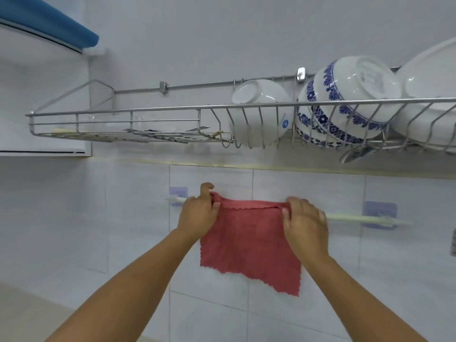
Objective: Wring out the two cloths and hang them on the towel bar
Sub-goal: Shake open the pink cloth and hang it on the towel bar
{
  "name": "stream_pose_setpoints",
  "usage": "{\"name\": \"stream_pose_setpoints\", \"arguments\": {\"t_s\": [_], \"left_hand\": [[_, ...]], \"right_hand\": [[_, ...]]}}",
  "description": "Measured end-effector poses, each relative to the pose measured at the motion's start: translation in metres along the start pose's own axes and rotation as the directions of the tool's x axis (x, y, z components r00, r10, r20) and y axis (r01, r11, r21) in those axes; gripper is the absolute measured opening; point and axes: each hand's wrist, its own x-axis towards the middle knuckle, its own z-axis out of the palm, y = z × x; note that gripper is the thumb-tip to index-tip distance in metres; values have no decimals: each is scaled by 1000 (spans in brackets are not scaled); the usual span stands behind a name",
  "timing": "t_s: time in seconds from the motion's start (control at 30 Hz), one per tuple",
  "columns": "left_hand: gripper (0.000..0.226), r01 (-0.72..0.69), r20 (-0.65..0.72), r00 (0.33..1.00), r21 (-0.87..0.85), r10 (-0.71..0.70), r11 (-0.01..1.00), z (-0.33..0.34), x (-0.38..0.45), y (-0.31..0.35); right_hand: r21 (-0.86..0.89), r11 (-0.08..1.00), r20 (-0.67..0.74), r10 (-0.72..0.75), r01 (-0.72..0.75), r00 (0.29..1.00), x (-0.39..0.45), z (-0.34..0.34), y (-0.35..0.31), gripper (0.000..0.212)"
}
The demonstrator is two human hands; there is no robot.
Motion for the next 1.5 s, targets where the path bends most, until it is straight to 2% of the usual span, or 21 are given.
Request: {"name": "stream_pose_setpoints", "arguments": {"t_s": [0.1,0.17,0.27,0.37,0.43,0.5,0.6,0.7,0.77,0.83,0.97,1.03,1.13,1.23,1.33,1.43,1.5], "left_hand": [[28,41,-38,998,-45,-42,998,2,6,-4],[19,-3,-39,999,29,4,1000,1,9,-5],[33,-116,1,993,197,118,973,0,10,-7],[48,-125,129,988,354,84,927,2,11,-9],[56,-120,173,983,382,56,917,6,13,-9],[64,-124,190,981,398,51,909,11,17,-11],[82,-210,194,972,443,136,872,18,22,-14],[92,-251,220,962,458,164,853,18,21,-15],[87,-211,171,975,501,143,839,17,16,-13],[74,-127,48,992,483,119,866,20,13,-10],[49,-30,-94,994,186,48,982,25,3,-11],[42,-63,-160,983,168,91,984,27,-14,-9],[46,-91,-97,988,246,118,965,34,-41,-4],[56,-76,-11,996,288,83,955,40,-47,-8],[59,-46,-9,999,301,52,952,34,-35,-13],[49,-26,18,1000,194,23,981,19,-18,-15],[41,-34,39,999,198,27,980,11,-11,-18]], "right_hand": [[2,1000,4,17,-17,1000,7,5,1,20],[-54,999,-19,-8,7,1000,7,10,4,25],[-86,996,-93,16,-24,996,4,16,7,23],[-198,980,-63,6,-19,998,4,17,8,38],[-211,977,-19,20,-24,1000,5,16,8,44],[-186,982,-6,31,-32,999,5,16,9,40],[-189,982,-45,2,-11,999,4,19,12,40],[-141,989,-121,15,-32,993,6,23,17,36],[-131,991,-142,15,-34,990,7,24,18,43],[-132,991,-120,-3,-13,993,7,23,19,51],[-36,999,-76,-33,31,997,0,21,23,39],[21,998,-66,-64,66,996,-4,17,23,35],[61,995,-34,-75,77,997,-12,10,17,37],[-98,992,40,-80,83,996,-21,10,12,44],[-197,978,94,-49,67,994,-19,11,11,51],[-221,974,80,-33,49,996,-12,8,10,55],[-235,971,65,-33,47,997,-11,6,10,55]]}}
